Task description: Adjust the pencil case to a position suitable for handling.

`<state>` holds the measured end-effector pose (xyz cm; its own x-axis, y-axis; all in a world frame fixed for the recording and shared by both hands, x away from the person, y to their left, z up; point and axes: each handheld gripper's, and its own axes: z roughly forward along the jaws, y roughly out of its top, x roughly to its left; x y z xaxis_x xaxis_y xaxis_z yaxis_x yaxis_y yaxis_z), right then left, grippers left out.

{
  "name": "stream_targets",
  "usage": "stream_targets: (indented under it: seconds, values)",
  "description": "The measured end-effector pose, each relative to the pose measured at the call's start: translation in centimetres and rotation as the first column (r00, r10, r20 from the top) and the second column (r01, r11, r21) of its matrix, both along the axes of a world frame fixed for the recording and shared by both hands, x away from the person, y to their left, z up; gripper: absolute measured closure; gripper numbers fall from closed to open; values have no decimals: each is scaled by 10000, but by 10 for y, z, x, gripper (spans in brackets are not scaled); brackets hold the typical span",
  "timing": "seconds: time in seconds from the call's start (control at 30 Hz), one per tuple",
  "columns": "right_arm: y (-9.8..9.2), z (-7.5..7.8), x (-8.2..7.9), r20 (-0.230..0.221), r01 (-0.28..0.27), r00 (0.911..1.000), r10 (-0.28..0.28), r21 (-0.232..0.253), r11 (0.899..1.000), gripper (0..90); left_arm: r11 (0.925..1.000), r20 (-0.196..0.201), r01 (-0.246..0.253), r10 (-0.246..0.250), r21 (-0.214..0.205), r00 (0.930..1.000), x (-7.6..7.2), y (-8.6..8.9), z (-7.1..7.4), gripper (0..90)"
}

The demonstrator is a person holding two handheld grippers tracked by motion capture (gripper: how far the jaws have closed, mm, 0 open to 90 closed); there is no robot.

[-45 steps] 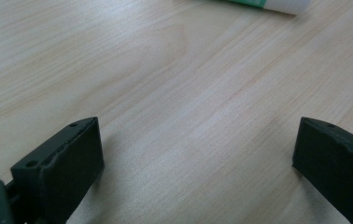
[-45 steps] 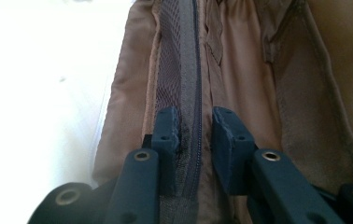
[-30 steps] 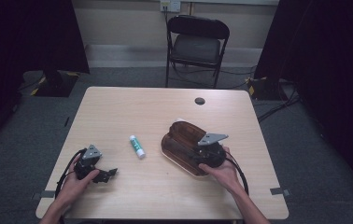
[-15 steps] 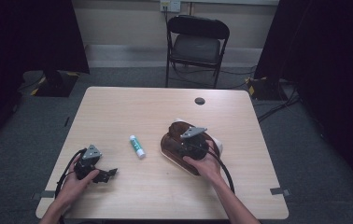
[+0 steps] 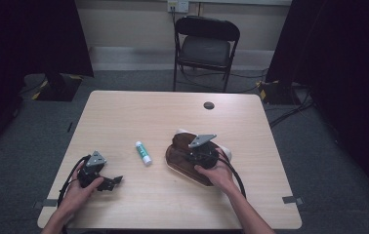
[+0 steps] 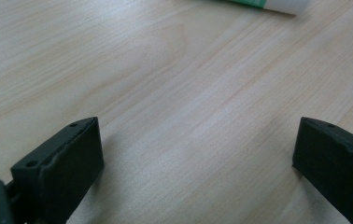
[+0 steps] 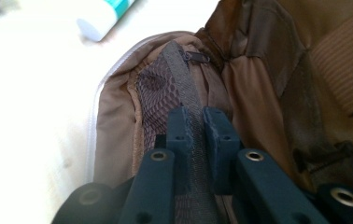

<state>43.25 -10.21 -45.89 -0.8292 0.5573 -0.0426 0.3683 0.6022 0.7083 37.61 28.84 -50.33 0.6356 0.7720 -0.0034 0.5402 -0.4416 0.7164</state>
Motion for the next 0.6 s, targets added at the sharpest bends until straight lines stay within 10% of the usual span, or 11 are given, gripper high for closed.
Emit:
stream_targets:
  seconds: [0.6]
  values:
    - [-5, 3, -21, -155, -1828, 9831, 1825, -203, 9829, 859, 10000, 3, -4, 4, -5, 10000, 0, 0, 0, 12]
